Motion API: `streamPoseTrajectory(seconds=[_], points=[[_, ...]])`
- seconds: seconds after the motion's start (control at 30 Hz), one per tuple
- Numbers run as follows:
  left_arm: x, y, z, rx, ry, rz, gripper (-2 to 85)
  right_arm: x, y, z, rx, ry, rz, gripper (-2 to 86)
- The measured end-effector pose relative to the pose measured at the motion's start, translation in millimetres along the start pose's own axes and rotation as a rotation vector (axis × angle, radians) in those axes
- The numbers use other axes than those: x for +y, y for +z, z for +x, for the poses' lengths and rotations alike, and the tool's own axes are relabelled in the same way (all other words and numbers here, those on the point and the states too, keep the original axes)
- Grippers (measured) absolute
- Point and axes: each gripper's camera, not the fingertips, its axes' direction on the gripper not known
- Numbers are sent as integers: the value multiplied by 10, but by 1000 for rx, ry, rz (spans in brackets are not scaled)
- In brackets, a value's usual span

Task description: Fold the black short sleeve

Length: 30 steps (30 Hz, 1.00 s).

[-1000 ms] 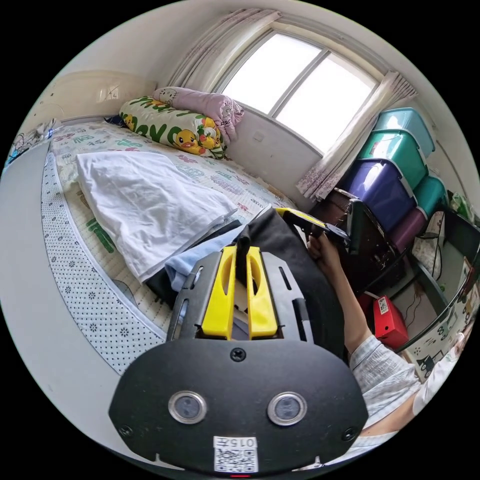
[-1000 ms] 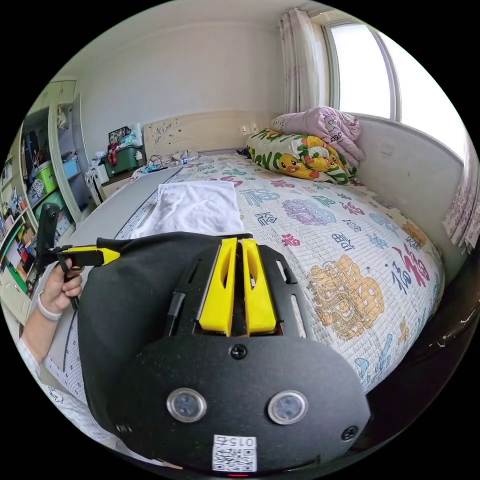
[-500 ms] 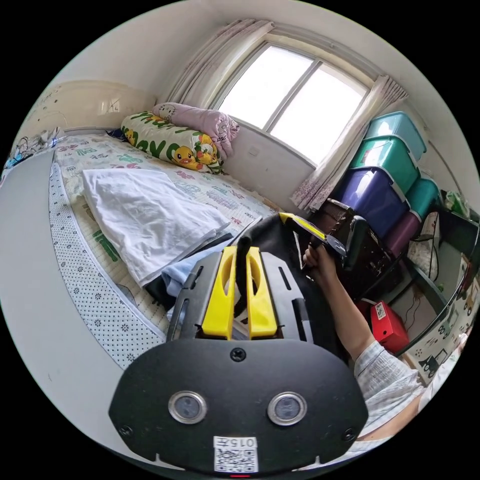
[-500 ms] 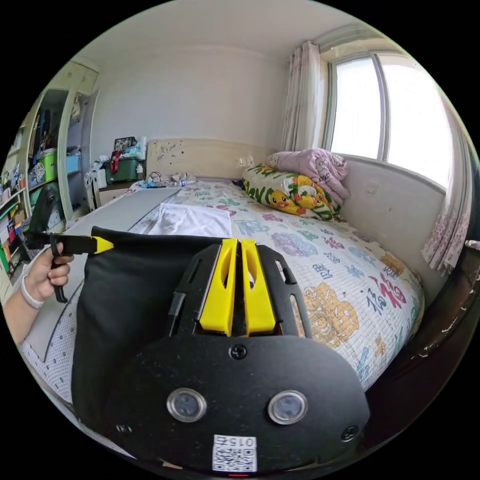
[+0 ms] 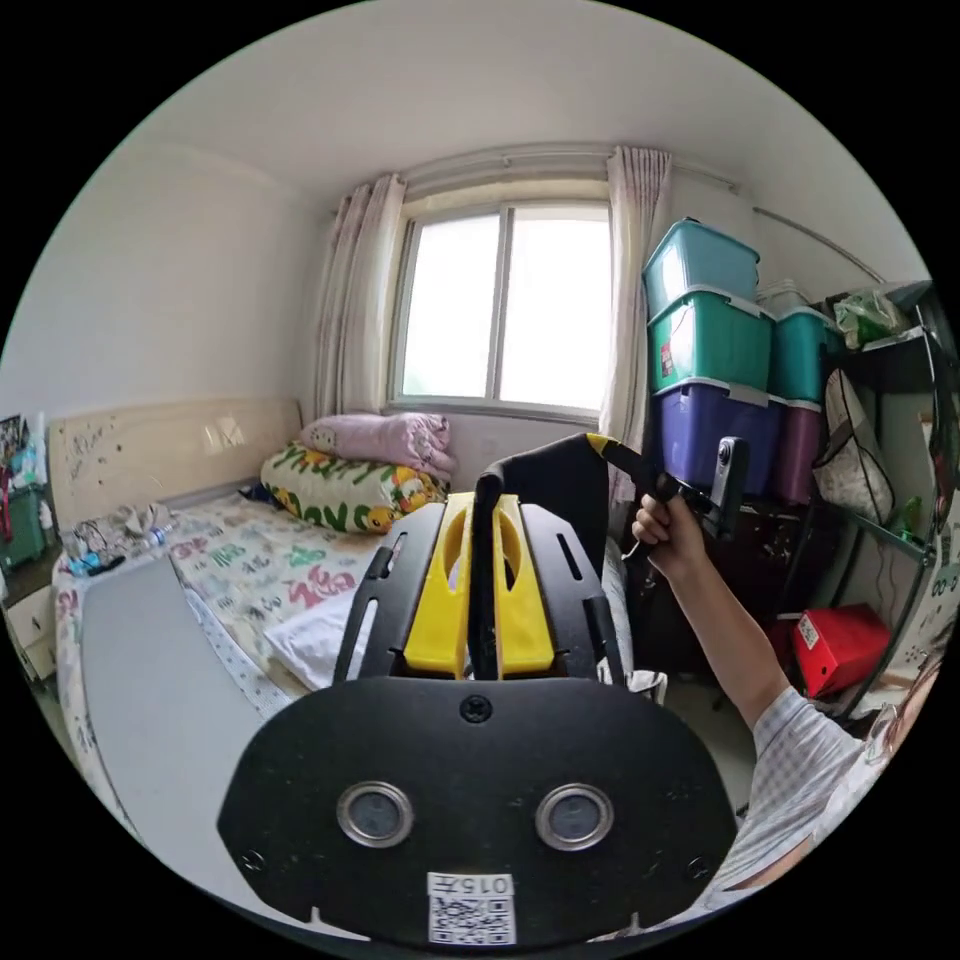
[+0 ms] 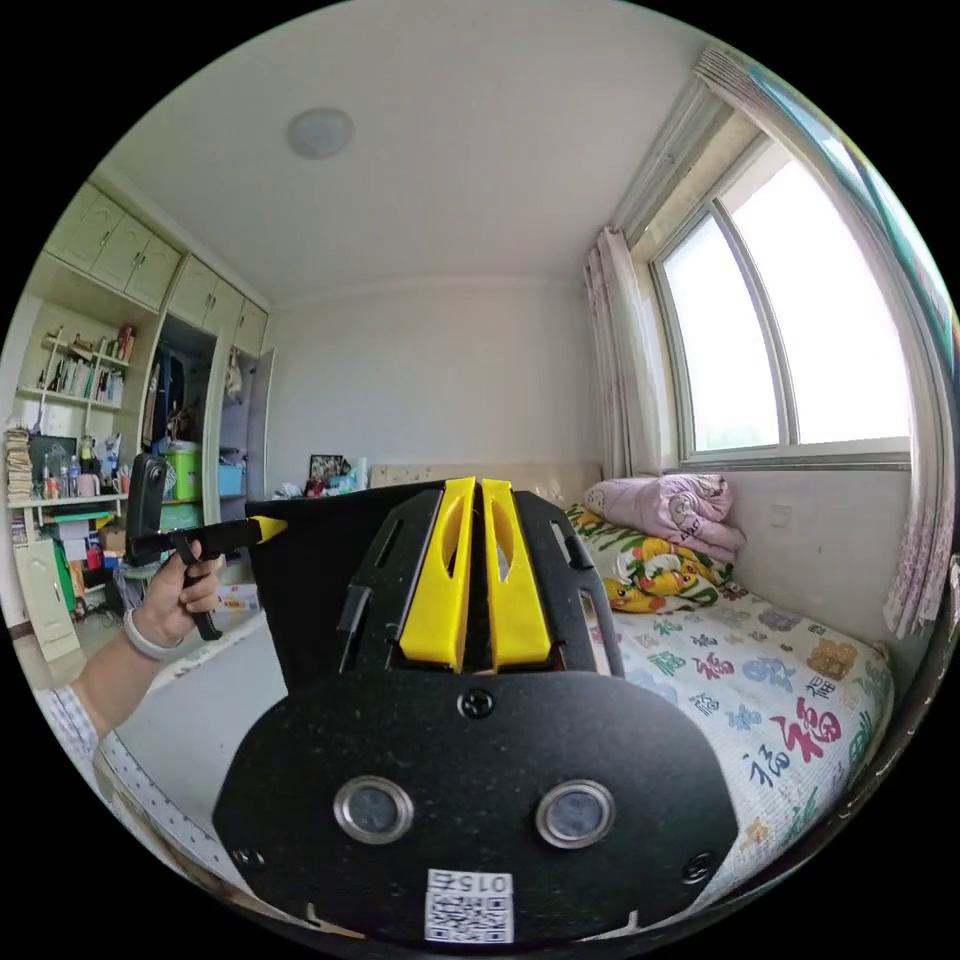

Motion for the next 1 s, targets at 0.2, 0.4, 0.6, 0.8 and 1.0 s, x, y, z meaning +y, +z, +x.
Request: streamPoseTrajectory(seconds=[0.2,0.4,0.6,0.8,1.0], points=[[-238,-219,-24,-143,51,8,7,-200,446,15,8,48,-21,-5],[220,-44,-447,-110,-1,-30,7,18,755,89,-48,44,-37,-5],[397,-2,-772,-83,-83,38,7,-141,989,-45,-26,-20,-2,-3],[514,86,-640,-144,-66,52,7,-245,1265,-111,-29,33,-22,-2],[628,293,-485,-72,-98,41,8,-236,1194,-2,-50,105,10,-3]])
